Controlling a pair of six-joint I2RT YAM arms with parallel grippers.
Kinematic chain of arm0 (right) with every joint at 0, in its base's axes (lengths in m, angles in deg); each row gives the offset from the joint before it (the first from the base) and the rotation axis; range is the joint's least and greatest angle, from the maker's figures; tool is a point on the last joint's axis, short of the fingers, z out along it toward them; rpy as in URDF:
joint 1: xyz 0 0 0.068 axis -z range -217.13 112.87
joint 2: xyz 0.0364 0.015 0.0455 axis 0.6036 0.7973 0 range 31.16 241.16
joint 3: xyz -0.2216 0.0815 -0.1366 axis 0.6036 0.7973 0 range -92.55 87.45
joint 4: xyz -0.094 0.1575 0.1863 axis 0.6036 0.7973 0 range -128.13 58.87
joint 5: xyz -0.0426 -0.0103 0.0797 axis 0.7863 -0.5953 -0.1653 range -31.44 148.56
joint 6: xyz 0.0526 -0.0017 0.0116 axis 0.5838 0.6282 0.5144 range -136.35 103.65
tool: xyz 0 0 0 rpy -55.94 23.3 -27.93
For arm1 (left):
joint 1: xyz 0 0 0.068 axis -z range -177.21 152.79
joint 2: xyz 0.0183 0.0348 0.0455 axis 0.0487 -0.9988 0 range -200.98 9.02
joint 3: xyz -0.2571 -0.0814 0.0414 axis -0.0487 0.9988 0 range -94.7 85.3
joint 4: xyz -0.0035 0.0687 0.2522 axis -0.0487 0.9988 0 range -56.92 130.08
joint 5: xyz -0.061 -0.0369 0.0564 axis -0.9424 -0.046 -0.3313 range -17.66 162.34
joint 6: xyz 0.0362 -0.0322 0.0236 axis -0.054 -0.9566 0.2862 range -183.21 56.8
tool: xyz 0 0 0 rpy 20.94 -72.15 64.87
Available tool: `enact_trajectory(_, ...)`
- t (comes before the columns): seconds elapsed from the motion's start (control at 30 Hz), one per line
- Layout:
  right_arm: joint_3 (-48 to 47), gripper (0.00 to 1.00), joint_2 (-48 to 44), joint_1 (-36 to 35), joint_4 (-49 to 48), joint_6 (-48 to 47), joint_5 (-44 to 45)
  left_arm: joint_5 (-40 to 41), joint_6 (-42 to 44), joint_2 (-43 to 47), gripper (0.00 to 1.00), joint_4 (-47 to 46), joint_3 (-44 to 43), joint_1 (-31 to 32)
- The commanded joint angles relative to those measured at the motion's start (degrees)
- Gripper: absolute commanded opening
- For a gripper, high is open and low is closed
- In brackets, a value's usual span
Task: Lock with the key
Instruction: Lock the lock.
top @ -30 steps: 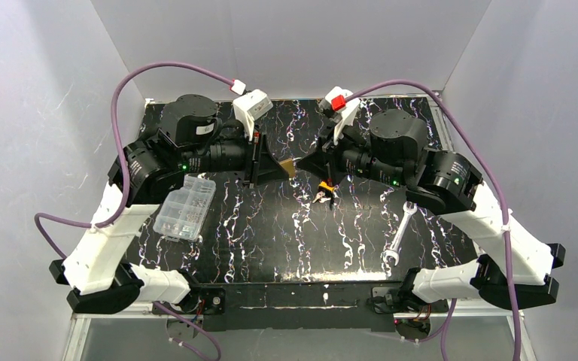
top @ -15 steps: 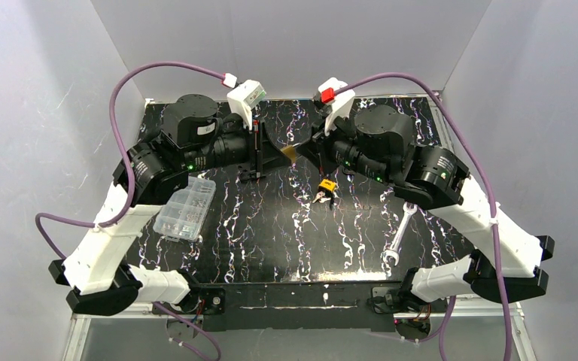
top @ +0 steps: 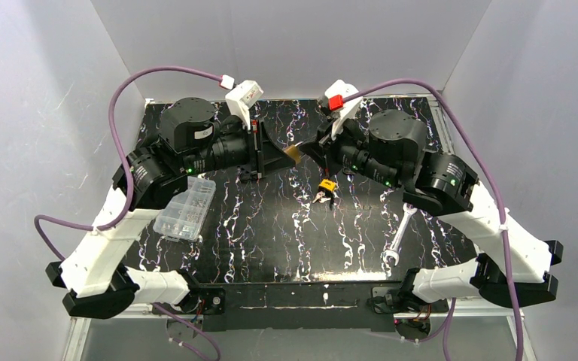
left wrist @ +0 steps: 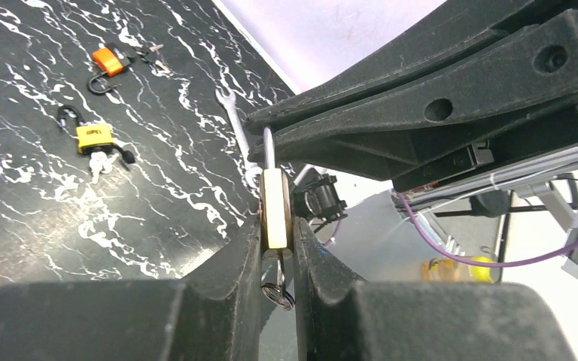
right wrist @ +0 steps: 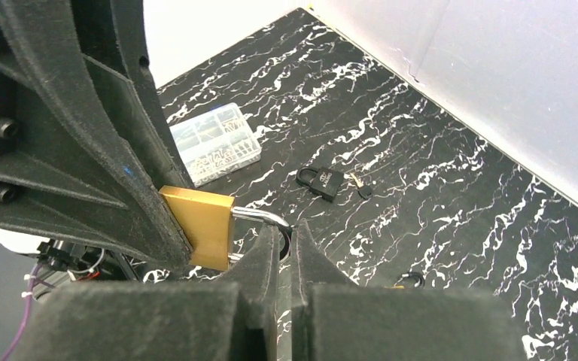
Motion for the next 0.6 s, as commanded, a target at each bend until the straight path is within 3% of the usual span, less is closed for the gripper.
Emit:
enact_trajectory(0.0, 0.4, 0.01, 3.3, -4.7, -13.0, -0.2, -21.4, -16.7, -5.1, -2.4, 0.0, -15.4, -0.5, 4.1)
enact_trajectory(0.3, -1.7, 0.01, 2.4, -4.8, -8.3, 0.0, -30.6, -11.0, -0.2, -1.5, 0.0, -7.7, -3.6, 4.0)
enact_trajectory(0.57, -2.2, 0.01, 2.2, -5.5, -5.4, 0.8, -35.0, -0.5, 4.5, -3.3, 0.0, -1.3, -8.2, 4.0)
